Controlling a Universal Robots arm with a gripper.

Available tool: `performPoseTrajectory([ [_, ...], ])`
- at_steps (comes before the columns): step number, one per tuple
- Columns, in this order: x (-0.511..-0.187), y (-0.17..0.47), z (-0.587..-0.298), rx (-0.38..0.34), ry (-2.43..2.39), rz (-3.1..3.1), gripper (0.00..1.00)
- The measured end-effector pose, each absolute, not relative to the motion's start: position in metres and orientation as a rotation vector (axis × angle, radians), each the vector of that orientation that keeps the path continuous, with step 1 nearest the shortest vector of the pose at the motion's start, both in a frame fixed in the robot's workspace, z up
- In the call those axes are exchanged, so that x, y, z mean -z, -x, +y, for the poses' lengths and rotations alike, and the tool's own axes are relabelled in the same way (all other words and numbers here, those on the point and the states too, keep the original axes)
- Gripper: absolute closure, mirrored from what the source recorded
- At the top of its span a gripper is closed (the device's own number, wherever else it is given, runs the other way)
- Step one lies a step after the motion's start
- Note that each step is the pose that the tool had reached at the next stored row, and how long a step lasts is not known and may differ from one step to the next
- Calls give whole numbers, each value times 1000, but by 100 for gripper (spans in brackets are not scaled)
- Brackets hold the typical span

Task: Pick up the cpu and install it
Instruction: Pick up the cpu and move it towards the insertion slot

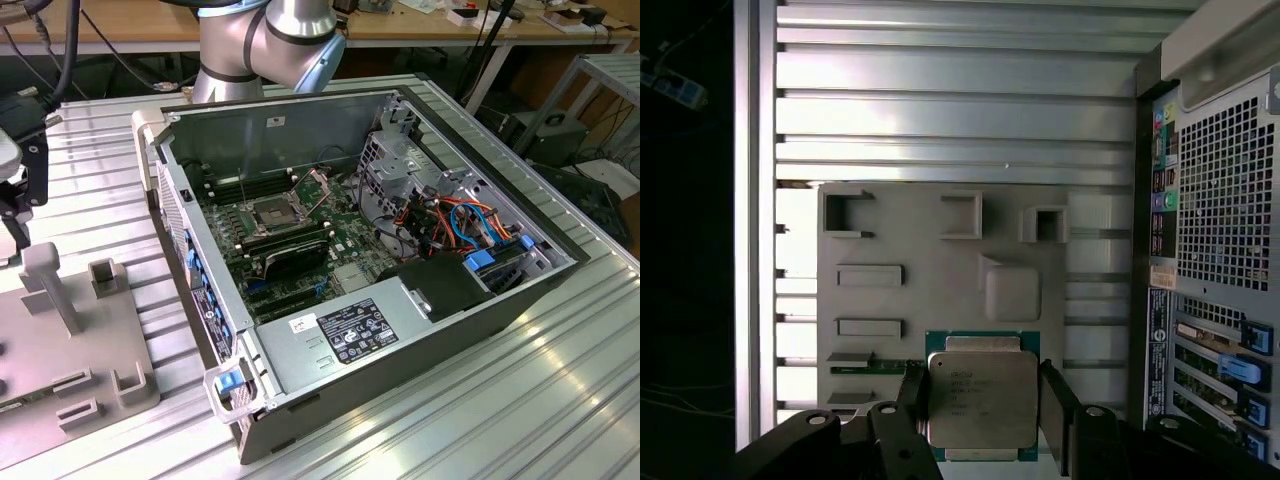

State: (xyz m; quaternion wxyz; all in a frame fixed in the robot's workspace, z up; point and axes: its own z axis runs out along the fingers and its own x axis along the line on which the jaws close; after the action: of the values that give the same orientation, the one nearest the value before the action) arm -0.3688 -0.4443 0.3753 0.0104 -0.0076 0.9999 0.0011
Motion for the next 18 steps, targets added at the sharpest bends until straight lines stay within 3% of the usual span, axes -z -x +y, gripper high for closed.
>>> performPoseTrajectory([
  [18, -375, 349, -444, -4, 24, 3121, 45],
])
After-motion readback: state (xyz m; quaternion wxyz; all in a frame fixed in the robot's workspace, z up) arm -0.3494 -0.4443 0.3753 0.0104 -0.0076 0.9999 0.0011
